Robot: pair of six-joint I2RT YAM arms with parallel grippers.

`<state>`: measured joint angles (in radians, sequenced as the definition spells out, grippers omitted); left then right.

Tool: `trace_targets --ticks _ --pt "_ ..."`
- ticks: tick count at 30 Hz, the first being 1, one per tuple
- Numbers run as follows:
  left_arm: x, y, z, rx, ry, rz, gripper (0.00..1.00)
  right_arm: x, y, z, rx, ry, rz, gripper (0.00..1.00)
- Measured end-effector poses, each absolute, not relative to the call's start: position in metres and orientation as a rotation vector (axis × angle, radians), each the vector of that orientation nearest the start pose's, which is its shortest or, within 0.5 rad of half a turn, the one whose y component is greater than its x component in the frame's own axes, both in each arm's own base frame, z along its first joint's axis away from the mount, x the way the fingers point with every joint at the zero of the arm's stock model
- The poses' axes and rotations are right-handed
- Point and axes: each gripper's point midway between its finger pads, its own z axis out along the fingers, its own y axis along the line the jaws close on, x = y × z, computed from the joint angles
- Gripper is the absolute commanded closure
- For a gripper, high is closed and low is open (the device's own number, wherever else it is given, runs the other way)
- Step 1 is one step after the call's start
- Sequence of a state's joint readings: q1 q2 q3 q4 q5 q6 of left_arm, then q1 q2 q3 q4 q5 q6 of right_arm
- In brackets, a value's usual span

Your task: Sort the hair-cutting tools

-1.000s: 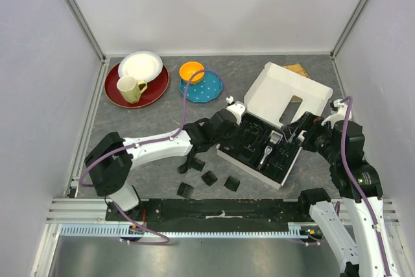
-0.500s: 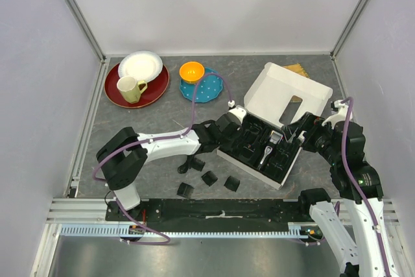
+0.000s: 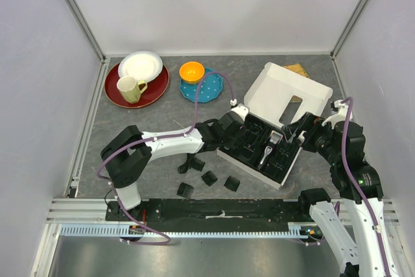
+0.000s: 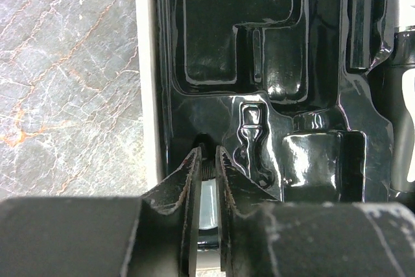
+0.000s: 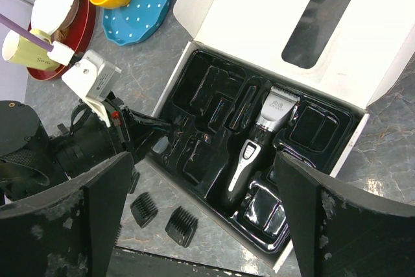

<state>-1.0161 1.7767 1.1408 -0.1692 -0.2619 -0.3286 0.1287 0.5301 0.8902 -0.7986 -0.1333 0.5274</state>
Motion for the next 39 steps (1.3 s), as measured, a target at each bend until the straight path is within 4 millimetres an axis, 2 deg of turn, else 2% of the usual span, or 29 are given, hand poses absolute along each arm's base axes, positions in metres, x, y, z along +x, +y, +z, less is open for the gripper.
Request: trace_targets --ticks 6,7,9,11,12,13,16,20,23,26,29,34,36,39 --pt "0.263 -0.354 0.085 0.667 2.266 -0.317 0.56 0.200 0.070 0.252 0.320 2.025 0.547 0.02" --pt "0.263 -0.352 0.095 0.657 2.253 -0.320 0.50 0.200 0.070 0.252 0.318 2.025 0.546 0.02" --pt "0.265 -0.349 0.114 0.632 2.221 -0.332 0.45 0.200 0.070 0.252 0.312 2.025 0.542 0.02" --pt "0.266 -0.346 0.143 0.594 2.168 -0.363 0.35 0.200 0.069 0.253 0.305 2.022 0.536 0.02" --pt "0.267 -0.345 0.151 0.583 2.154 -0.366 0.30 0.200 0.069 0.253 0.301 2.019 0.534 0.02" --pt "0.267 -0.342 0.163 0.566 2.135 -0.370 0.17 0.200 0.069 0.254 0.297 2.017 0.532 0.02" --pt "0.267 -0.331 0.188 0.520 2.103 -0.368 0.01 0.202 0.069 0.256 0.289 2.005 0.533 0.02" --pt "0.255 -0.310 0.202 0.443 2.130 -0.377 0.00 0.209 0.073 0.261 0.274 1.988 0.555 0.02" --pt "0.241 -0.293 0.200 0.376 2.170 -0.398 0.00 0.218 0.079 0.263 0.264 1.991 0.584 0.02" --pt "0.224 -0.264 0.184 0.309 2.231 -0.385 0.00 0.229 0.086 0.261 0.254 2.004 0.616 0.02" --pt "0.210 -0.225 0.166 0.210 2.289 -0.352 0.00 0.236 0.091 0.260 0.248 2.014 0.645 0.02" --pt "0.209 -0.174 0.148 0.003 2.322 -0.335 0.01 0.240 0.099 0.255 0.225 2.019 0.693 0.02" --pt "0.210 -0.159 0.135 -0.056 2.349 -0.309 0.02 0.239 0.101 0.248 0.222 2.034 0.702 0.02" --pt "0.210 -0.148 0.112 -0.090 2.419 -0.260 0.02 0.238 0.102 0.236 0.224 2.061 0.707 0.02"
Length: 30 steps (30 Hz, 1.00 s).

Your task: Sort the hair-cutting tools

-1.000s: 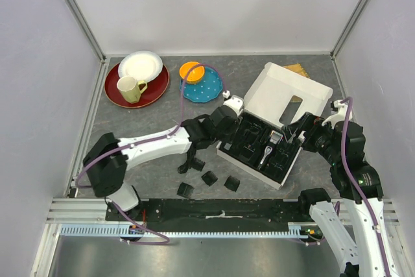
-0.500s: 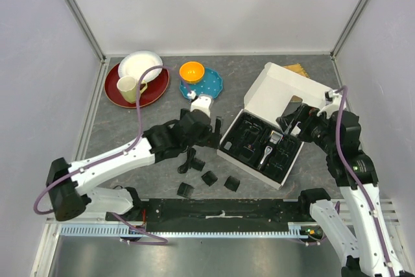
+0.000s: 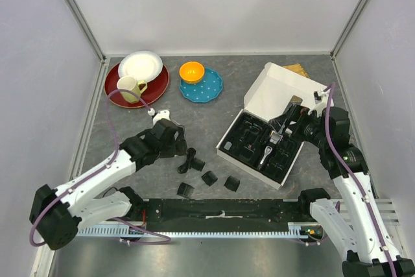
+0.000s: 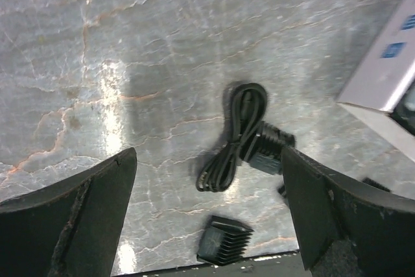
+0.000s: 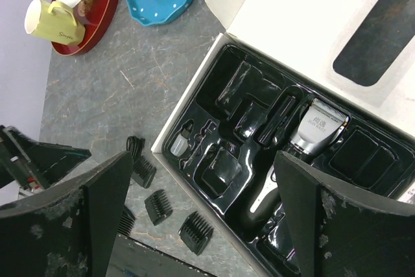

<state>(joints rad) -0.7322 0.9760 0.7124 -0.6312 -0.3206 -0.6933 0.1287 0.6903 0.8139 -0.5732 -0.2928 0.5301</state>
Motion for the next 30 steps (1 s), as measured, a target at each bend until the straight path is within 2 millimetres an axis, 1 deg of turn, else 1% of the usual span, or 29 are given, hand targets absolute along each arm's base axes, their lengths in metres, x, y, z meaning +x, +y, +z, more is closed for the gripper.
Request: trace_targets --ticks 1,3,5,7,10,13,14,16,18,19,21,22,24,25,28,30 --pt "0.209 -0.147 0.105 -0.095 2.441 -0.250 0.02 0.237 0.102 0.233 0.225 2.069 0.708 0.02" --pt "0.209 -0.144 0.086 -0.100 2.502 -0.216 0.04 0.237 0.103 0.228 0.227 2.083 0.707 0.02" --pt "0.206 -0.147 0.069 -0.079 2.562 -0.209 0.06 0.238 0.103 0.224 0.230 2.096 0.706 0.02" --pt "0.204 -0.153 0.057 -0.038 2.607 -0.222 0.06 0.239 0.103 0.222 0.231 2.104 0.708 0.02" --pt "0.205 -0.167 0.042 0.023 2.654 -0.260 0.09 0.240 0.104 0.221 0.230 2.106 0.708 0.02" --pt "0.206 -0.175 0.029 0.063 2.692 -0.272 0.15 0.239 0.104 0.221 0.228 2.104 0.711 0.02" --pt "0.208 -0.177 0.026 0.070 2.703 -0.269 0.18 0.239 0.104 0.221 0.228 2.104 0.711 0.02" --pt "0.210 -0.179 0.021 0.076 2.719 -0.256 0.23 0.239 0.104 0.220 0.227 2.105 0.711 0.02" --pt "0.215 -0.182 0.020 0.077 2.727 -0.242 0.31 0.239 0.104 0.219 0.223 2.108 0.711 0.02" --pt "0.218 -0.184 0.019 0.075 2.727 -0.237 0.38 0.239 0.104 0.219 0.221 2.109 0.711 0.02" --pt "0.224 -0.185 0.018 0.072 2.727 -0.215 0.44 0.239 0.105 0.219 0.217 2.109 0.712 0.02" --pt "0.227 -0.186 0.017 0.071 2.727 -0.206 0.50 0.239 0.105 0.219 0.216 2.109 0.711 0.02" --pt "0.229 -0.187 0.016 0.069 2.726 -0.198 0.55 0.239 0.105 0.219 0.212 2.109 0.710 0.02" --pt "0.230 -0.186 0.016 0.069 2.725 -0.192 0.60 0.239 0.104 0.219 0.209 2.109 0.708 0.02" --pt "0.232 -0.185 0.016 0.067 2.720 -0.181 0.66 0.239 0.104 0.219 0.205 2.109 0.706 0.02" --pt "0.232 -0.185 0.016 0.066 2.718 -0.178 0.67 0.239 0.104 0.219 0.205 2.109 0.706 0.02"
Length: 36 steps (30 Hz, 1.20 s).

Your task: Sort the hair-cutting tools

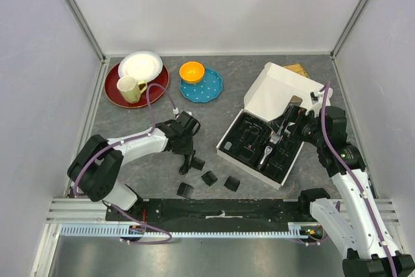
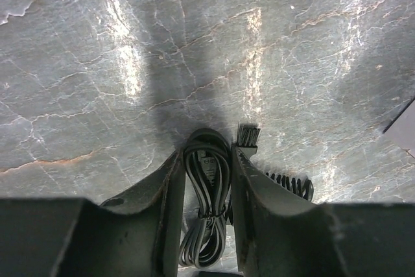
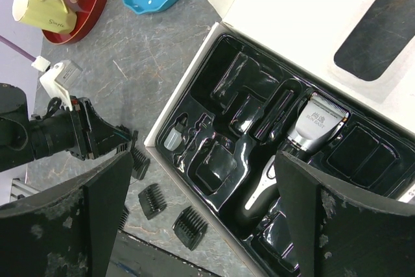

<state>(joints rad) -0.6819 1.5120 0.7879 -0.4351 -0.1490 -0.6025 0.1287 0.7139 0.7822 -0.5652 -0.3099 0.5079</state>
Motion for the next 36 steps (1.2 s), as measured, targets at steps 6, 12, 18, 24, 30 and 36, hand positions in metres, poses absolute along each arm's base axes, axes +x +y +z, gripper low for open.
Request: trace_targets --ticks 6,12,18,24,30,36 --pt "0.237 -0.183 0.024 0.060 2.708 -0.143 0.67 0.232 0.114 0.221 0.116 2.111 0.752 0.04" --pt "0.259 -0.195 0.076 0.031 2.585 -0.215 0.67 0.223 0.139 0.217 -0.005 2.144 0.813 0.03" --pt "0.276 -0.216 0.140 0.011 2.437 -0.389 0.67 0.216 0.166 0.208 -0.095 2.183 0.808 0.03" --pt "0.288 -0.252 0.170 0.003 2.388 -0.583 0.68 0.221 0.150 0.220 0.019 2.122 0.728 0.02" --pt "0.312 -0.307 0.175 -0.027 2.351 -0.725 0.70 0.217 0.128 0.280 0.076 1.966 0.668 0.02" --pt "0.326 -0.367 0.157 -0.038 2.344 -0.789 0.72 0.204 0.111 0.310 0.113 1.877 0.644 0.02"
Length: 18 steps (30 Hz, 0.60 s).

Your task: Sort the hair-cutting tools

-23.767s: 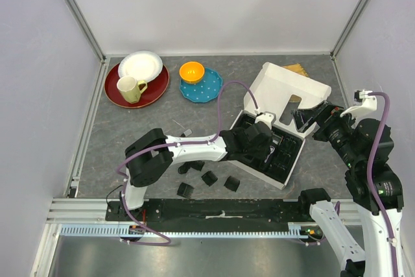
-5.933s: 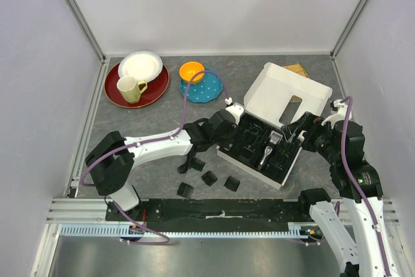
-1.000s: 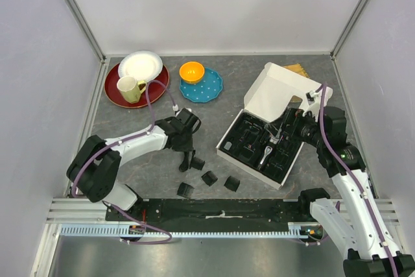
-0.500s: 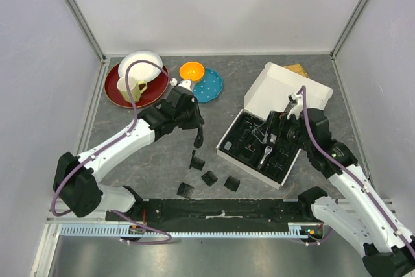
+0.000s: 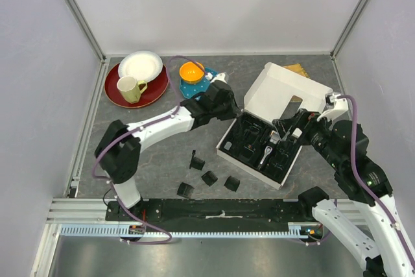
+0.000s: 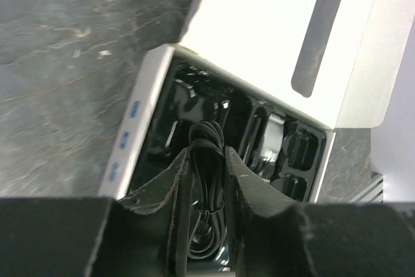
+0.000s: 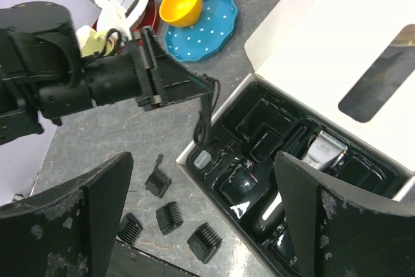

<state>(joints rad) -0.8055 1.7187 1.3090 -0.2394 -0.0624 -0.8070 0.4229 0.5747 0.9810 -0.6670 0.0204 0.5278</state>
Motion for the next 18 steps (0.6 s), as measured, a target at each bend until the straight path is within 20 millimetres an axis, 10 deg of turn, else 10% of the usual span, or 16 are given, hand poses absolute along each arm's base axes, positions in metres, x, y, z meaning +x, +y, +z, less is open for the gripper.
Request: trace_targets --ticks 18 --pt "0.341 -0.455 0.142 -0.120 2.089 -0.827 0.73 0.185 0.098 0.291 0.142 1.933 0.609 0.02"
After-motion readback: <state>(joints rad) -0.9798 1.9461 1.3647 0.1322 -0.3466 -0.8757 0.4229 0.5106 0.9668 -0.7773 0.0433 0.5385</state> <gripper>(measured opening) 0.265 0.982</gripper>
